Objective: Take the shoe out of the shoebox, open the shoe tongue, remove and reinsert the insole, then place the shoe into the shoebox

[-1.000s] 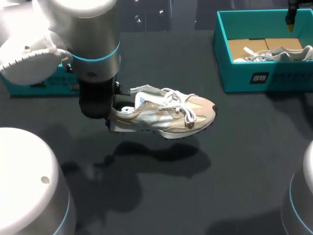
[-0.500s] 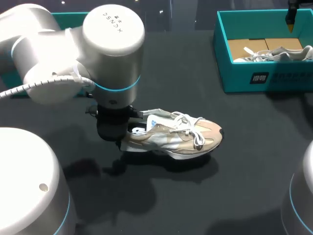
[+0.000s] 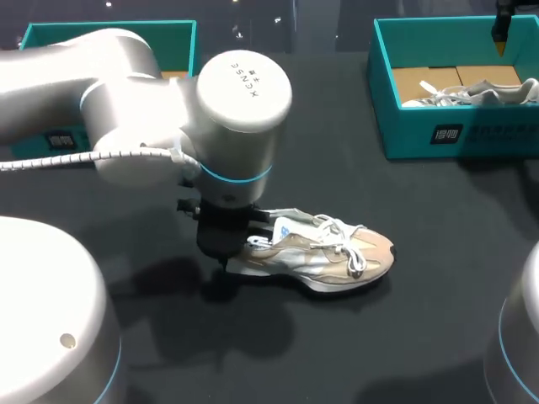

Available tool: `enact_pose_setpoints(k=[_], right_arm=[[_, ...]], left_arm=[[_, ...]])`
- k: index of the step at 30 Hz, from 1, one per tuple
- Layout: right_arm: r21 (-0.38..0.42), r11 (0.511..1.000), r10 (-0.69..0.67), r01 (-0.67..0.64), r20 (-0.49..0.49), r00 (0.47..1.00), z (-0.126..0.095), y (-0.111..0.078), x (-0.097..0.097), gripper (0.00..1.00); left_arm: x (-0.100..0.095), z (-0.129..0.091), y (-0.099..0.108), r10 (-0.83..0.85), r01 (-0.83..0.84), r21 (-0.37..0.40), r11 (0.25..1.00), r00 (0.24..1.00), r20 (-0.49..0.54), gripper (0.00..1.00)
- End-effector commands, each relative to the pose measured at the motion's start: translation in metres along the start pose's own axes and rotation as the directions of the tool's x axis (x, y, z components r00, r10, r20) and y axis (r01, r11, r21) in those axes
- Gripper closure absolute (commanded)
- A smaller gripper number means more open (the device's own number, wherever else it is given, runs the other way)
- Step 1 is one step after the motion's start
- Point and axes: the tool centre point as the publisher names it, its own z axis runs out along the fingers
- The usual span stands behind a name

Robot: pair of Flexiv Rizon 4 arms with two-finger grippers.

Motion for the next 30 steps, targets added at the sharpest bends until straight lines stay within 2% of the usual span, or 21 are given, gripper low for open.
enact_pose_setpoints(k=[1, 10, 30], right_arm=[[0.000, 1.000, 0.001, -0.001, 0.001, 1.000, 0.000, 0.000, 0.000, 0.00], [0.000, 1.000, 0.001, -0.001, 0.001, 1.000, 0.000, 0.000, 0.000, 0.00], [0.000, 1.000, 0.001, -0.001, 0.001, 1.000, 0.000, 0.000, 0.000, 0.00]], left_arm=[[-0.006, 0.009, 0.002, -0.004, 0.004, 0.003, 1.000, 1.000, -0.016, 1.00], [-0.003, 0.021, -0.003, -0.018, 0.018, -0.004, 1.000, 1.000, -0.023, 1.00], [0.001, 0.029, -0.015, -0.036, 0.037, 0.022, 0.999, 0.999, -0.017, 1.00]])
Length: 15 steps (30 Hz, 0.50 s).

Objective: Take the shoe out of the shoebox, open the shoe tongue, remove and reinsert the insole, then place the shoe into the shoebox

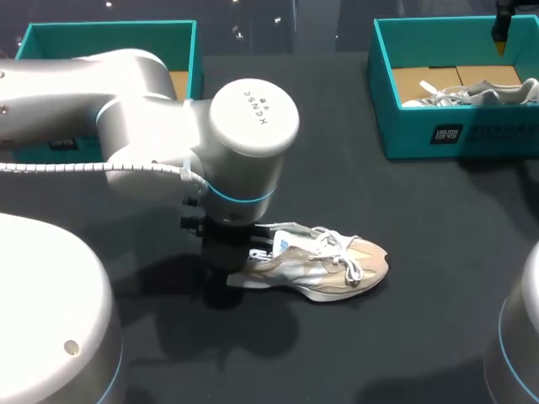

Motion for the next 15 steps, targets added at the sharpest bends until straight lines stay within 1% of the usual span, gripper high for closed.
enact_pose_setpoints(k=[1, 11, 15], right_arm=[[0.000, 1.000, 0.001, -0.001, 0.001, 1.000, 0.000, 0.000, 0.000, 0.00], [0.000, 1.000, 0.001, -0.001, 0.001, 1.000, 0.000, 0.000, 0.000, 0.00], [0.000, 1.000, 0.001, -0.001, 0.001, 1.000, 0.000, 0.000, 0.000, 0.00]], left_arm=[[0.003, 0.001, -0.001, -0.002, 0.002, 0.004, 1.000, 1.000, 0.006, 1.00], [0.005, 0.007, -0.004, -0.006, 0.006, 0.020, 1.000, 1.000, -0.002, 1.00], [0.005, 0.012, -0.005, -0.018, 0.018, 0.041, 0.999, 1.000, -0.011, 1.00]])
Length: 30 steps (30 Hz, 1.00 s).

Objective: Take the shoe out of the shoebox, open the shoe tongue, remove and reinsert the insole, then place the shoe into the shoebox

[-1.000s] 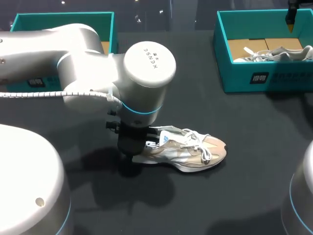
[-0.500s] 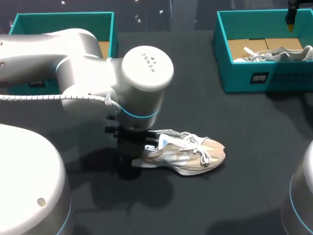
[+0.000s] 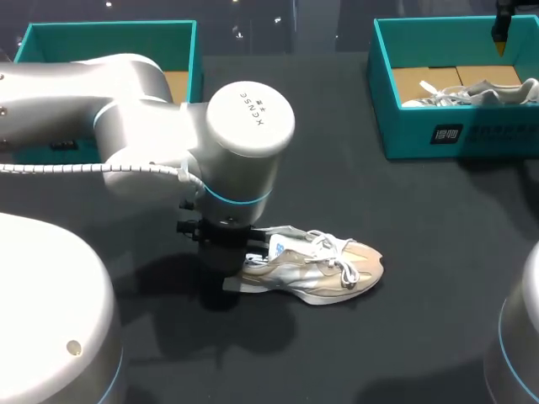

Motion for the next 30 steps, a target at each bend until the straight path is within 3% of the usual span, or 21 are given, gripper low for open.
enact_pose_setpoints(k=[1, 22, 24, 28, 29, 30], right_arm=[[0.000, 1.000, 0.001, -0.001, 0.001, 1.000, 0.000, 0.000, 0.000, 0.00], [0.000, 1.000, 0.001, -0.001, 0.001, 1.000, 0.000, 0.000, 0.000, 0.00], [0.000, 1.000, 0.001, -0.001, 0.001, 1.000, 0.000, 0.000, 0.000, 0.00], [0.000, 1.000, 0.001, -0.001, 0.001, 1.000, 0.000, 0.000, 0.000, 0.00], [0.000, 1.000, 0.001, -0.001, 0.001, 1.000, 0.000, 0.000, 0.000, 0.00], [0.000, 1.000, 0.001, -0.001, 0.001, 1.000, 0.000, 0.000, 0.000, 0.00]], left_arm=[[-0.001, 0.005, 0.001, -0.005, 0.005, 0.016, 1.000, 1.000, -0.001, 1.00], [0.000, 0.020, -0.001, -0.034, 0.033, 0.067, 0.997, 0.999, 0.026, 1.00], [0.000, 0.020, -0.002, -0.035, 0.033, 0.069, 0.997, 0.999, 0.031, 0.77], [0.000, 0.019, -0.003, -0.035, 0.031, 0.067, 0.997, 0.998, 0.049, 0.54], [0.000, 0.018, -0.003, -0.036, 0.032, 0.066, 0.997, 0.998, 0.054, 0.45], [0.000, 0.016, -0.003, -0.038, 0.034, 0.064, 0.997, 0.997, 0.062, 0.30]])
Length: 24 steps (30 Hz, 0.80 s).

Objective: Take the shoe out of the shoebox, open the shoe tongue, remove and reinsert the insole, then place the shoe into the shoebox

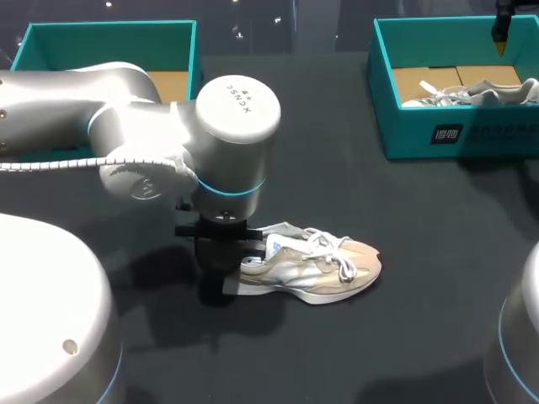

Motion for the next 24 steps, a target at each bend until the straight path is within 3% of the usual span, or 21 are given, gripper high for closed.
enact_pose_setpoints(k=[1, 2, 3, 11, 16, 24], right_arm=[[0.000, 1.000, 0.001, -0.001, 0.001, 1.000, 0.000, 0.000, 0.000, 0.00], [0.000, 1.000, 0.001, -0.001, 0.001, 1.000, 0.000, 0.000, 0.000, 0.00], [0.000, 1.000, 0.001, -0.001, 0.001, 1.000, 0.000, 0.000, 0.000, 0.00], [0.000, 1.000, 0.001, -0.001, 0.001, 1.000, 0.000, 0.000, 0.000, 0.00], [0.000, 1.000, 0.001, -0.001, 0.001, 1.000, 0.000, 0.000, 0.000, 0.00], [0.000, 1.000, 0.001, -0.001, 0.001, 1.000, 0.000, 0.000, 0.000, 0.00]], left_arm=[[0.002, -0.003, -0.002, -0.003, 0.003, -0.010, 1.000, 1.000, 0.030, 0.18], [0.002, -0.006, -0.002, -0.005, 0.005, -0.011, 1.000, 0.999, 0.045, 0.06], [0.002, -0.010, -0.003, -0.006, 0.007, -0.012, 1.000, 0.998, 0.061, 0.00], [0.009, -0.054, -0.011, -0.036, 0.036, 0.001, 0.999, 0.978, 0.204, 0.00], [0.021, -0.075, -0.015, -0.131, 0.095, 0.137, 0.986, 0.950, 0.284, 0.00], [0.046, -0.098, -0.021, -0.295, 0.195, 0.278, 0.941, 0.874, 0.386, 0.00]])
